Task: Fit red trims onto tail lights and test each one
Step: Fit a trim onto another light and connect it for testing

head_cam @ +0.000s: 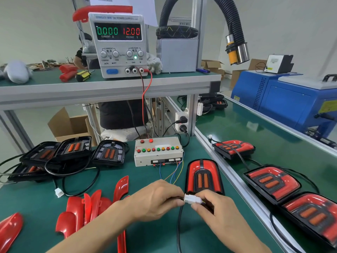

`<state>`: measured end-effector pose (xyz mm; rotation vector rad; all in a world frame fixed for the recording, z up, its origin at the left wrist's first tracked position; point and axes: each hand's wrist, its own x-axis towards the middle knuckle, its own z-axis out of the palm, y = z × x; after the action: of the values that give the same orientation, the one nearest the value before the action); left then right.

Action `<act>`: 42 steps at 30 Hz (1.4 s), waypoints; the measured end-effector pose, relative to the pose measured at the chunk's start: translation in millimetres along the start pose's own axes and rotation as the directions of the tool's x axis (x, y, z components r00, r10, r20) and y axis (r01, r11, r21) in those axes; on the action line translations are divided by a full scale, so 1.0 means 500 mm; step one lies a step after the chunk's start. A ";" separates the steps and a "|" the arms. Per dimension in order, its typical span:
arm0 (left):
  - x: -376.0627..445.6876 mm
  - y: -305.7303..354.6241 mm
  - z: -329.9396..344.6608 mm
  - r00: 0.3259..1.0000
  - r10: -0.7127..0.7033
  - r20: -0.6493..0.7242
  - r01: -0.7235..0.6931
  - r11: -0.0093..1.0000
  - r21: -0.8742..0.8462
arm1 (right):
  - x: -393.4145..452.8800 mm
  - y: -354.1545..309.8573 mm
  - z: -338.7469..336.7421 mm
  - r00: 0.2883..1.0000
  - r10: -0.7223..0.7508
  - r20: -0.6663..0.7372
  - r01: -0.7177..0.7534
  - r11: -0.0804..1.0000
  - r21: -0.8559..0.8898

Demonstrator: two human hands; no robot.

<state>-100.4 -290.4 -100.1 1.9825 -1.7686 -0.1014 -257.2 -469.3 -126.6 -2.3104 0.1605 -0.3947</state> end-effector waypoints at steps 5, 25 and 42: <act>0.000 0.000 0.000 0.999 -0.016 0.029 0.017 0.999 -0.035 | 0.003 -0.002 -0.005 0.993 -0.109 0.045 0.111 0.992 -0.055; -0.009 -0.011 0.026 0.986 0.119 0.118 -0.136 0.978 0.156 | -0.001 0.035 0.030 0.963 -0.265 0.053 0.268 0.962 -0.053; -0.012 -0.038 0.048 0.983 0.086 0.163 -0.130 0.950 0.283 | -0.031 0.049 0.031 0.982 -0.124 -0.145 0.116 0.991 -0.061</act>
<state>-92.5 -290.8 -130.2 2.1209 -2.0885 0.0547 -266.5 -472.1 -158.1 -2.3489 0.1058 -0.6321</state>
